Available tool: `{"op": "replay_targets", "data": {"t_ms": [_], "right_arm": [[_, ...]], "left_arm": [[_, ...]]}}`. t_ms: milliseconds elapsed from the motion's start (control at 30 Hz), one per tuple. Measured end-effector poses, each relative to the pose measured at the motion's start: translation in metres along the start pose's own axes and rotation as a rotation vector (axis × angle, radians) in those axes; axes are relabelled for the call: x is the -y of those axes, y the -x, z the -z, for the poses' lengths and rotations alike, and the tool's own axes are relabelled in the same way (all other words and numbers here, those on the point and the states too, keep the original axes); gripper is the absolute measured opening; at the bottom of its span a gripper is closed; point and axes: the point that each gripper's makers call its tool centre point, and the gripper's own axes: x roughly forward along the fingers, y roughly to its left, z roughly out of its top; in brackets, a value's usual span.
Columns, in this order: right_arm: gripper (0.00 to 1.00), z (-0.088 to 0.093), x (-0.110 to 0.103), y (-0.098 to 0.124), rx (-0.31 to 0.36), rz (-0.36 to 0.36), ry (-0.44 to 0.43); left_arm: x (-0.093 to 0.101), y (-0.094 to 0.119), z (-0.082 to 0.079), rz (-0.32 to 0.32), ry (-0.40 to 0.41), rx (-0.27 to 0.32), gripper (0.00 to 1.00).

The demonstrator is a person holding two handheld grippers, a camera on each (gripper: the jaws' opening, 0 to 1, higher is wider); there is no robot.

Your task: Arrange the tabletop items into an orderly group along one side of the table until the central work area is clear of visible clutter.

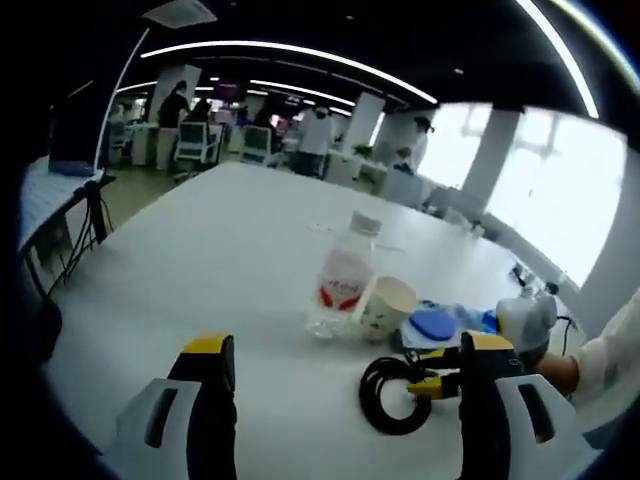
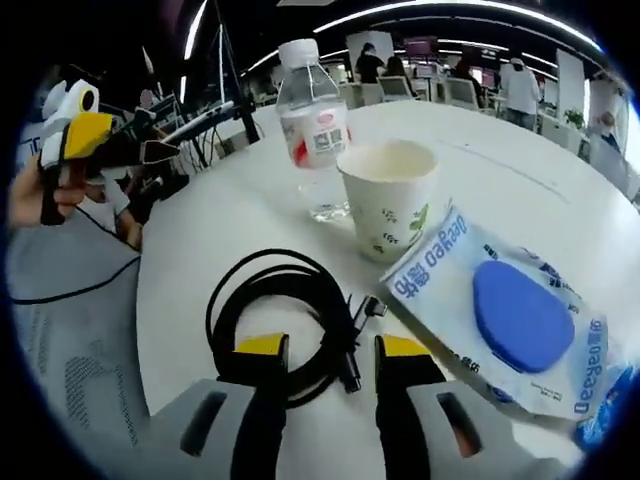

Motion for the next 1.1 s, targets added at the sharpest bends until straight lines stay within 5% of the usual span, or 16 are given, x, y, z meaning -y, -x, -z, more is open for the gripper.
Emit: {"op": "replay_targets", "data": {"t_ms": [133, 167, 567, 800, 1100], "right_arm": [[0.12, -0.001, 0.004, -0.001, 0.016, 0.036, -0.002], [0.11, 0.000, 0.003, 0.000, 0.009, 0.034, -0.059], [0.06, 0.000, 0.011, 0.036, 0.034, 0.009, -0.167], [0.05, 0.012, 0.032, 0.079, 0.084, 0.024, -0.257], [0.05, 0.024, 0.077, 0.154, 0.190, 0.132, -0.398]], "left_arm": [[-0.009, 0.003, -0.003, -0.020, 0.035, 0.016, 0.89], [-0.008, 0.005, -0.004, -0.028, 0.047, 0.026, 0.89], [-0.018, 0.008, -0.006, -0.057, 0.118, 0.050, 0.89], [-0.014, 0.006, -0.008, -0.049, 0.135, 0.060, 0.89], [-0.007, 0.002, 0.001, -0.032, 0.154, 0.031, 0.90]]}}
